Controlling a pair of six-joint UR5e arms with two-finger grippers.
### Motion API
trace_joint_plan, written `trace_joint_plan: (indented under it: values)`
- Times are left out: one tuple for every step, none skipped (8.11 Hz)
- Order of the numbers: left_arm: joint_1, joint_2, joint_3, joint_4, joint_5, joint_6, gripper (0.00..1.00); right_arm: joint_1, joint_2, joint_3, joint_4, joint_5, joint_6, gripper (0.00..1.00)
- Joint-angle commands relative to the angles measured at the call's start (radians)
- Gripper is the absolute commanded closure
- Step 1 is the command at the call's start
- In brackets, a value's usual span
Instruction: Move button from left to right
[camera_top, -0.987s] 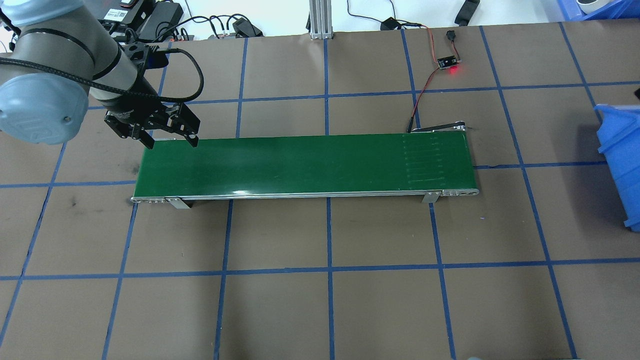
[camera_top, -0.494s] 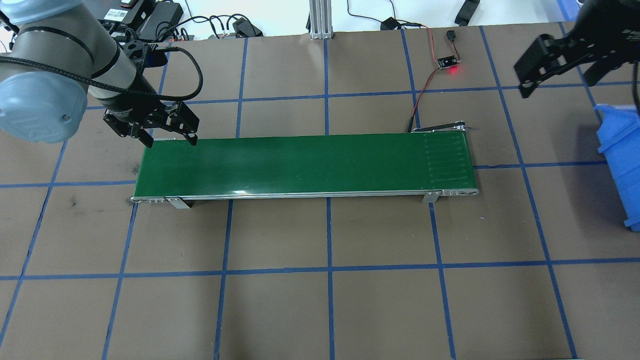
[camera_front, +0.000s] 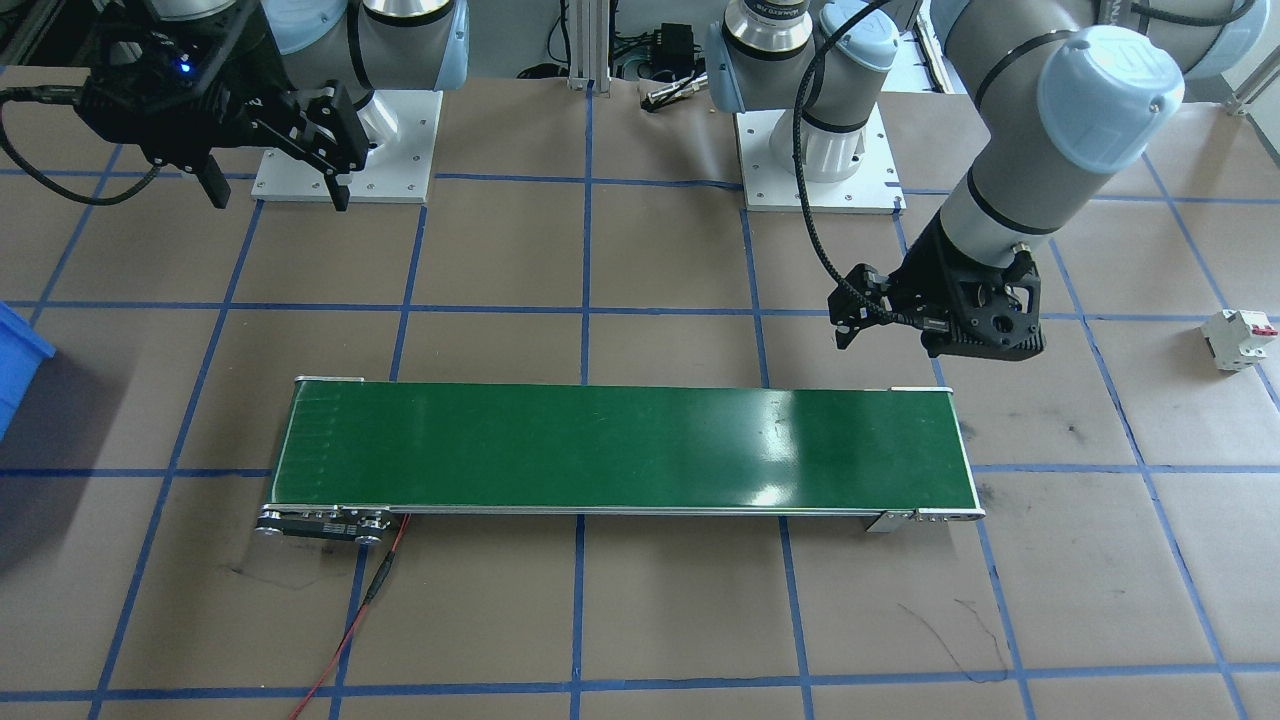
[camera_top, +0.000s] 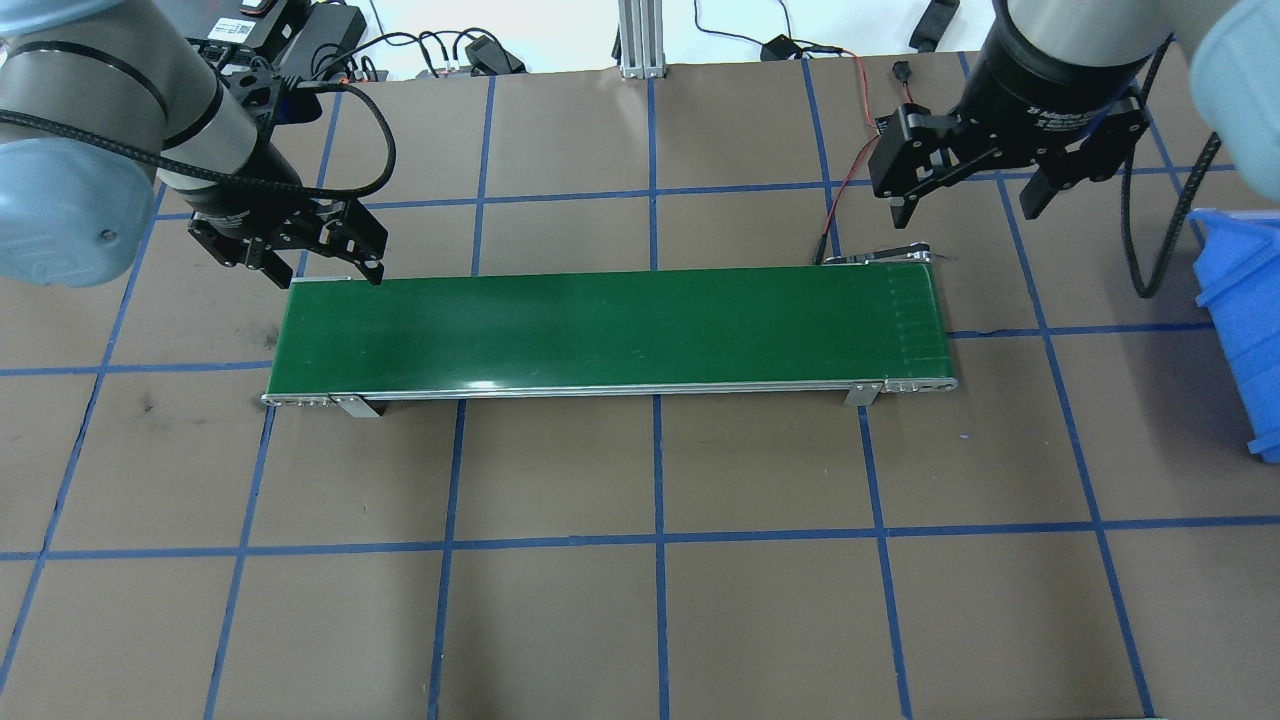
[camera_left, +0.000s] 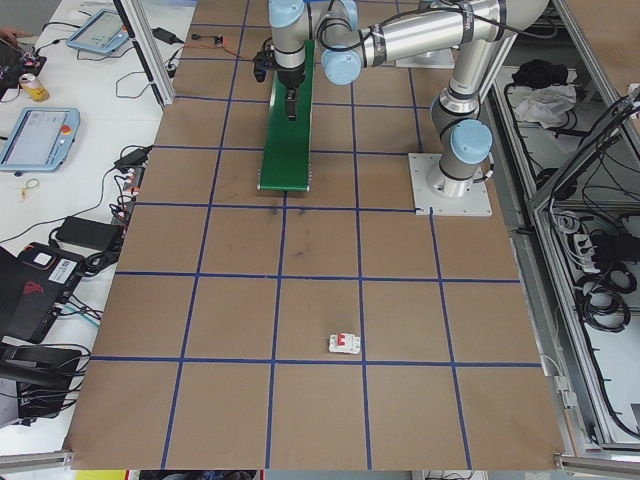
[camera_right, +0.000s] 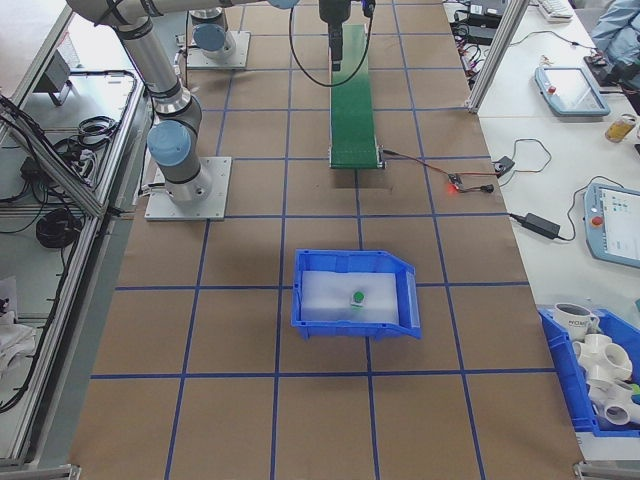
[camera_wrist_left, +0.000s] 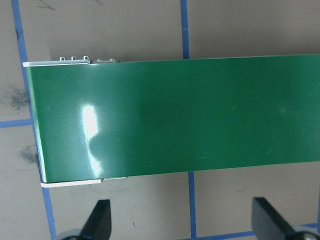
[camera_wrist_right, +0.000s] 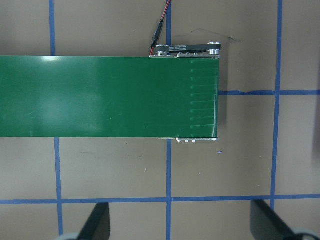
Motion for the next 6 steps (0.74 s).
trace_joint_plan:
  values:
    - [-0.001, 0.089, -0.008, -0.006, 0.085, -0.002, 0.0, 0.014, 0.008, 0.006, -0.006, -0.005, 0.025, 0.0]
    - [-0.003, 0.097, -0.007, -0.015, 0.082, -0.003, 0.0, 0.014, 0.008, 0.008, -0.006, 0.001, 0.025, 0.0]
    - [-0.003, 0.114, -0.008, -0.028, 0.081, -0.005, 0.0, 0.014, 0.008, 0.008, -0.006, -0.005, 0.021, 0.0]
    - [-0.003, 0.132, -0.011, -0.029, 0.078, -0.005, 0.0, 0.014, 0.008, 0.008, -0.006, -0.008, 0.016, 0.0]
    - [-0.004, 0.149, -0.011, -0.029, 0.078, -0.008, 0.0, 0.014, 0.008, 0.008, -0.006, -0.008, 0.016, 0.0]
    - [-0.004, 0.149, -0.015, -0.032, 0.082, -0.012, 0.0, 0.014, 0.008, 0.006, -0.006, -0.008, 0.015, 0.0]
